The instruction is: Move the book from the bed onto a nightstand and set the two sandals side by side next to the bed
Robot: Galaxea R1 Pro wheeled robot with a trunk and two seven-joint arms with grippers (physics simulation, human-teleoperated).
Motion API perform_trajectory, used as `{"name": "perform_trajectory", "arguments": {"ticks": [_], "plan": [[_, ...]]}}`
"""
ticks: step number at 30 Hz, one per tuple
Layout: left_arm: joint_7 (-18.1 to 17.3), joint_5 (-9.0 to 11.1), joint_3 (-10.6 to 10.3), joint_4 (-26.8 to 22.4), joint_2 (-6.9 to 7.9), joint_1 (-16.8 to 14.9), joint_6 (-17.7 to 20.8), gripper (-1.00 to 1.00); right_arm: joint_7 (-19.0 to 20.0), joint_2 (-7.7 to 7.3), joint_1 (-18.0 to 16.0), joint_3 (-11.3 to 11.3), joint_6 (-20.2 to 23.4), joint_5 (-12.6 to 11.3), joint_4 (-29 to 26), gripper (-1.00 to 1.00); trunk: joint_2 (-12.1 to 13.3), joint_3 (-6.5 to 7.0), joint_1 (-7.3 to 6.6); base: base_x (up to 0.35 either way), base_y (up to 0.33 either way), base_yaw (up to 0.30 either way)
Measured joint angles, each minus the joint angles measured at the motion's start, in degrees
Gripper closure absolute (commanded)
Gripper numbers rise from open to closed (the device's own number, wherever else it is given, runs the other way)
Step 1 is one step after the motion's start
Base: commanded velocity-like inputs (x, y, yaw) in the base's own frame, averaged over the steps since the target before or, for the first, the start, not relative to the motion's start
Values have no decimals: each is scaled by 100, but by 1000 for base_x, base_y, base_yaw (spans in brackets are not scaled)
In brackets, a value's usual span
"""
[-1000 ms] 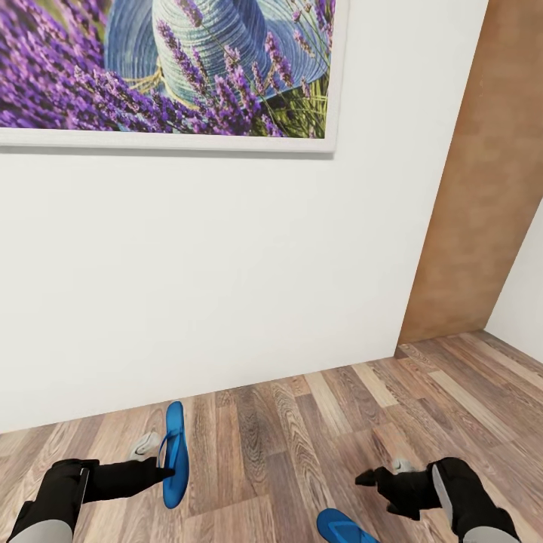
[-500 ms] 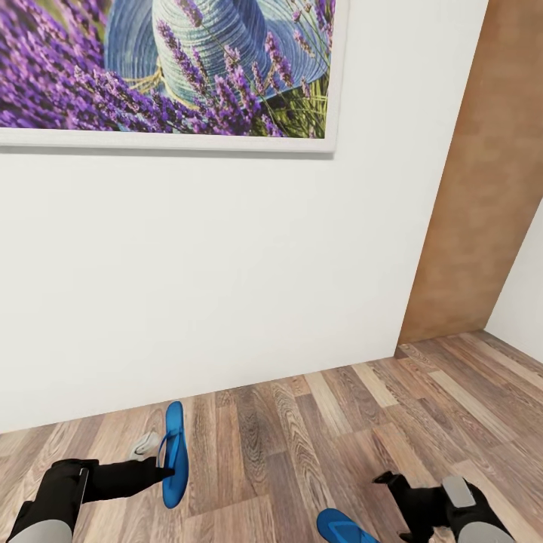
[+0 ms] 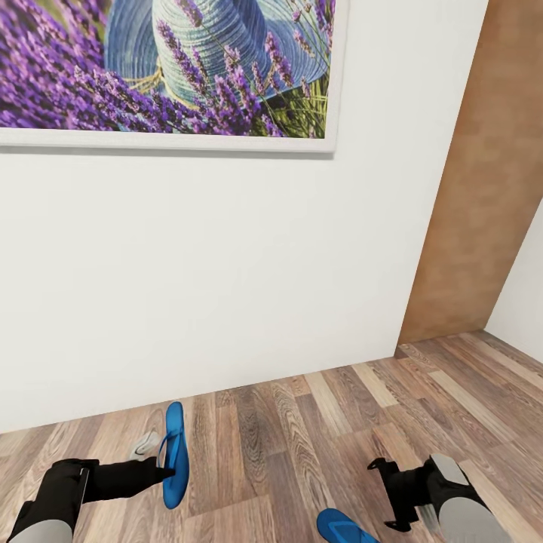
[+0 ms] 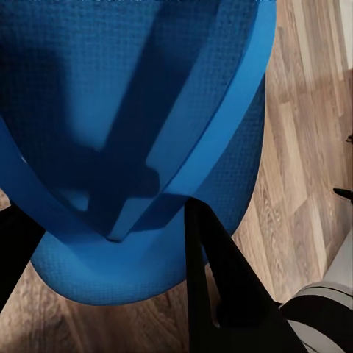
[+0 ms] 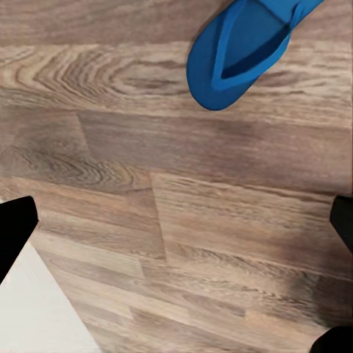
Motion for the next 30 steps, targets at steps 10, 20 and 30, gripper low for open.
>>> {"name": "perform_trajectory", "arguments": {"ticks": [10, 20, 30], "plan": [[-13, 14, -4, 2, -14, 1, 11, 100, -271, -9, -216, 292, -14, -458, -28, -100, 0, 0, 0, 0, 0, 0], [-33, 15, -4, 2, -16, 0, 19, 100, -231, 10, -228, 1015, 43, -573, 274, -100, 0, 0, 0, 0, 0, 0], [-35, 11, -1, 2, -16, 0, 19, 100, -192, -4, -230, 965, -91, -1239, 1059, -100, 0, 0, 0, 0, 0, 0]]}}
